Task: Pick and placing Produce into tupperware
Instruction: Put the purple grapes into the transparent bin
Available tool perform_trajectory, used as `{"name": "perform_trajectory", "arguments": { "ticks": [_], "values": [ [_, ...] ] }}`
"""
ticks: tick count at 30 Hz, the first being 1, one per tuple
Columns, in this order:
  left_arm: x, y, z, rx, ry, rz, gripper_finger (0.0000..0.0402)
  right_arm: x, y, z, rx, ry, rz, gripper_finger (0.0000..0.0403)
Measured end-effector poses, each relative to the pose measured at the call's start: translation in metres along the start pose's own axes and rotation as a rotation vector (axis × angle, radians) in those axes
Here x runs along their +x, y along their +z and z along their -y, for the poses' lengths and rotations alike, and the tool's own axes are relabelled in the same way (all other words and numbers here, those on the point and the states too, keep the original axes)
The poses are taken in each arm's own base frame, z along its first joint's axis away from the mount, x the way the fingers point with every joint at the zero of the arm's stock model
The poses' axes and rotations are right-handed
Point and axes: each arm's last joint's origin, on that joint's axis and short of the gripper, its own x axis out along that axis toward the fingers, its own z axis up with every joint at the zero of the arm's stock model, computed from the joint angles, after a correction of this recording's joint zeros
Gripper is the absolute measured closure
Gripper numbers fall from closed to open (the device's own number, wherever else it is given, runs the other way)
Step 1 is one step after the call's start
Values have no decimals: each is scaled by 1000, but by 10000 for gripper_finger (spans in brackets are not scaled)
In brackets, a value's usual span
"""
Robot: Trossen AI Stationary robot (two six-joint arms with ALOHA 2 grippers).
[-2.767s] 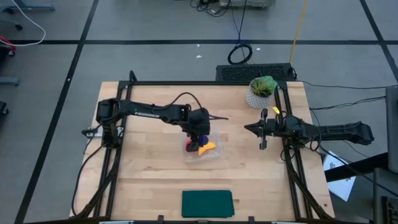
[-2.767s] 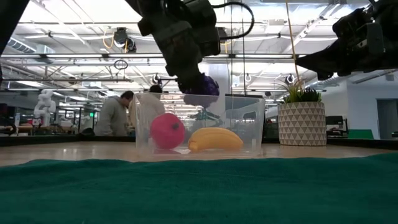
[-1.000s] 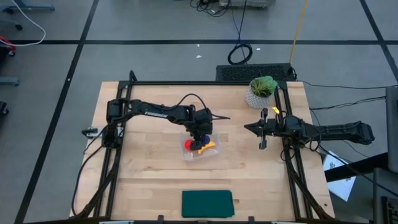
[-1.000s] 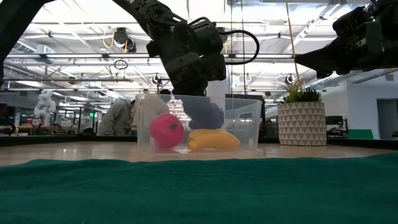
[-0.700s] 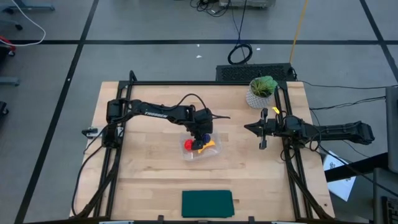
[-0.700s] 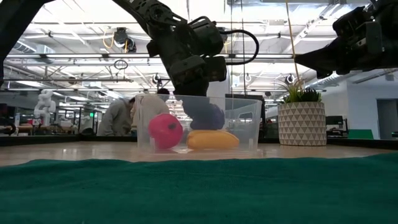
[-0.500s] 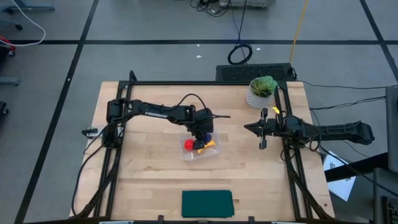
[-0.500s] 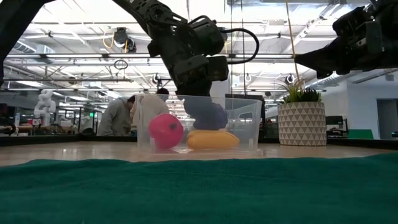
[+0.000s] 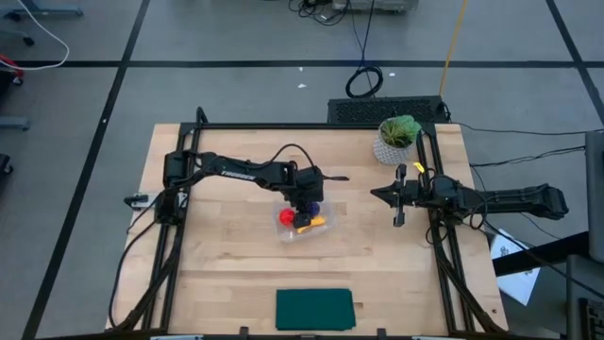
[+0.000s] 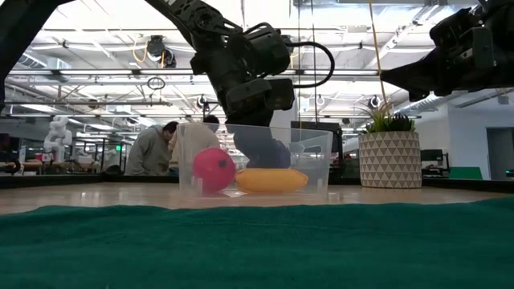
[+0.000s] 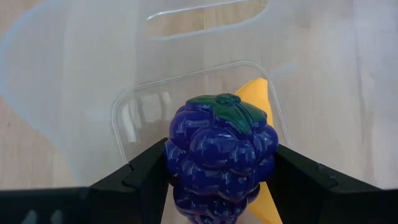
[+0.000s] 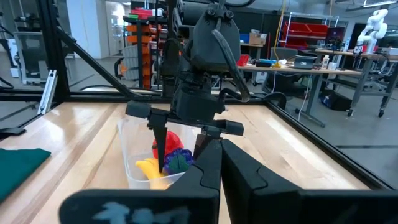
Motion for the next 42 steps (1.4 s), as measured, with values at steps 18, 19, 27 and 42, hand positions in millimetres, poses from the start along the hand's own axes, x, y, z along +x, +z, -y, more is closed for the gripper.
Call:
{"name": "perform_trajectory", "arguments": {
  "ticks": [18, 19, 27, 42],
  "values": [
    [1, 0, 4, 67, -4, -1, 171, 0, 0, 0, 0, 0, 2, 403],
    [1, 0, 4, 68, -5, -1, 170, 0, 0, 0, 0, 0, 2, 403],
    [1, 0, 5, 71, -48, 3, 119, 0, 0, 0, 1, 0, 2, 403],
    [1, 1, 5, 110, -50, 10, 105, 0, 0, 0, 1, 0, 2, 403]
  ]
}}
